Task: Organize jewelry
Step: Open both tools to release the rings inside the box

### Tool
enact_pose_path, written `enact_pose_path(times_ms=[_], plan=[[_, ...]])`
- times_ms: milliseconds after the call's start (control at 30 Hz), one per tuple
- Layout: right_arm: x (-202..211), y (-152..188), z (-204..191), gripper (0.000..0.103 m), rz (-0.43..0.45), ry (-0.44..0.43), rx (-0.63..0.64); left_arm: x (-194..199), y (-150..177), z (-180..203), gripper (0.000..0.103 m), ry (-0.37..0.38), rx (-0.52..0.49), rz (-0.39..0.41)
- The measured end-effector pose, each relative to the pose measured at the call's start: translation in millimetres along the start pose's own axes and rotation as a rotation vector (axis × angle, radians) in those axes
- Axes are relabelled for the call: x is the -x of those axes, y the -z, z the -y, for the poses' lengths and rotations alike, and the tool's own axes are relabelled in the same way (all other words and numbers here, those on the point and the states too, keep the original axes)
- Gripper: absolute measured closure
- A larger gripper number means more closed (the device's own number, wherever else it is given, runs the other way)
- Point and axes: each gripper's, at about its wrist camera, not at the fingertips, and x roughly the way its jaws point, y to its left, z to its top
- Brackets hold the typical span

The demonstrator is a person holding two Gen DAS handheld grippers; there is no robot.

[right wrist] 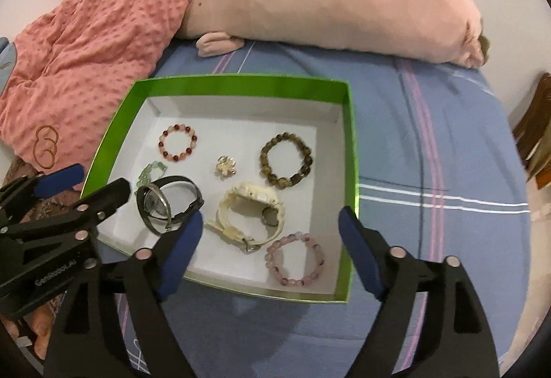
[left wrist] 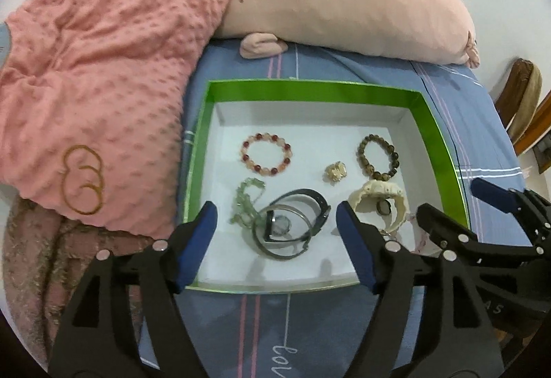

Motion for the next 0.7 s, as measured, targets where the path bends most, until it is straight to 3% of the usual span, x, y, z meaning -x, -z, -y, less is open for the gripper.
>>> enact_pose_path(times_ms=[200,467,600,700], plan=[[6.2,-2.2,9.5,0.005,0.001,0.024,-0.071,10.0,-2.3,-7.2,0.014,-0.008,0.017,0.003],[12.6,1.4,11.3,0.005,0.016,0.064,-0.072,16.7,-4.1,-5.0,0.011,0.028,0.013,0.001],[13.7,3.5,11.7,0.005,0.006,0.070,-0.070,17.2,-4.7,-6.8,0.003,0.029,0.025,-0.006],[14.7,4.2,12.5,0.005,0.005,0.063,-0.080,16.5,-5.8,-8.9,0.002,0.038,0.032,-0.011]])
